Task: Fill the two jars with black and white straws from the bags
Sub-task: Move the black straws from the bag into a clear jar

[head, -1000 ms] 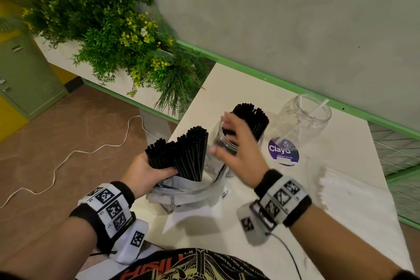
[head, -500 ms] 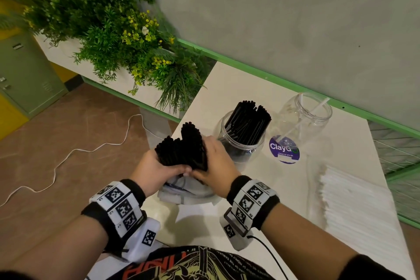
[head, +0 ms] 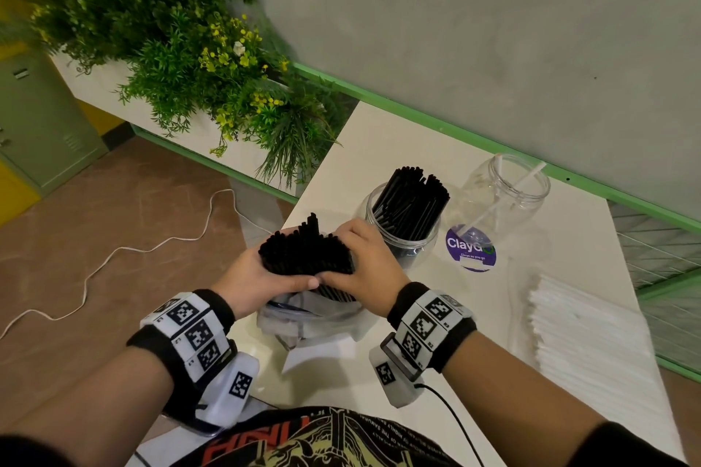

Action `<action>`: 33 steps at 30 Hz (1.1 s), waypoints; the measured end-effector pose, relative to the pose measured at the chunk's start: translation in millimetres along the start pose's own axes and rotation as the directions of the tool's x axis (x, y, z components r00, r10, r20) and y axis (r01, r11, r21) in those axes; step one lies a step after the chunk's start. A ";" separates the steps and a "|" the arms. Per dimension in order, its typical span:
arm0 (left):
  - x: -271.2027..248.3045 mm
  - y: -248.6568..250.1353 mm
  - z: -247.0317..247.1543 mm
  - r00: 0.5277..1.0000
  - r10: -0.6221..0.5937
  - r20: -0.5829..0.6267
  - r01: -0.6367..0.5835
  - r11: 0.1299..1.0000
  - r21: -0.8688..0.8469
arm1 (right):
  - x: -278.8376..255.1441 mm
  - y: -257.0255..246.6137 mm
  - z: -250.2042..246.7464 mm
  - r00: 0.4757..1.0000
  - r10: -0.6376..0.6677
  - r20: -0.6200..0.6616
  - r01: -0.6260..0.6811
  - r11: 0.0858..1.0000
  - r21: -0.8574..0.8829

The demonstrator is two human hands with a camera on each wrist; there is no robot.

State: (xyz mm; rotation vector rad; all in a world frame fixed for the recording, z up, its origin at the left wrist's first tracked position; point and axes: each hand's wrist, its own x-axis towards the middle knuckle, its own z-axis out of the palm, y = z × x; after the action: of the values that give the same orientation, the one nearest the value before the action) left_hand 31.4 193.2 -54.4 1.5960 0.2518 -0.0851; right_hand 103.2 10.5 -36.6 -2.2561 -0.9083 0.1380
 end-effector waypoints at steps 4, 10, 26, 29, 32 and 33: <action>1.8 0.8 -0.2 0.999 0.005 -0.035 -0.003 0.999 0.047 | 0.9 -4.5 -4.4 0.997 0.030 0.073 -0.034 0.998 0.061; 5.9 -3.4 -5.2 0.997 -0.004 -0.080 0.014 0.992 0.128 | -2.6 -13.4 -20.5 0.997 0.067 -0.032 -0.061 0.985 0.160; 8.8 -6.8 -5.3 0.996 -0.018 -0.089 0.031 0.988 0.154 | -2.0 -21.0 -25.8 0.953 0.019 -0.302 0.075 0.952 0.296; 8.4 -8.1 -6.0 0.997 -0.009 -0.072 0.019 0.991 0.135 | 2.4 -21.2 -29.4 0.943 0.045 -0.330 0.065 0.947 0.314; 9.1 -9.4 -6.9 0.998 -0.015 -0.063 0.022 0.992 0.121 | 7.3 -25.4 -37.6 0.935 0.043 -0.351 0.084 0.937 0.338; 9.7 -9.6 -7.2 0.998 -0.016 -0.066 0.025 0.991 0.128 | 9.5 -26.7 -41.5 0.934 0.035 -0.357 0.097 0.933 0.346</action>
State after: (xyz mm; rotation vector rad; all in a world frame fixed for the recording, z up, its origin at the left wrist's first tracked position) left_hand 38.0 201.6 -65.4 1.7269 0.3185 -0.0664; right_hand 109.0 7.1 13.2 -1.8436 -0.6601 -0.1140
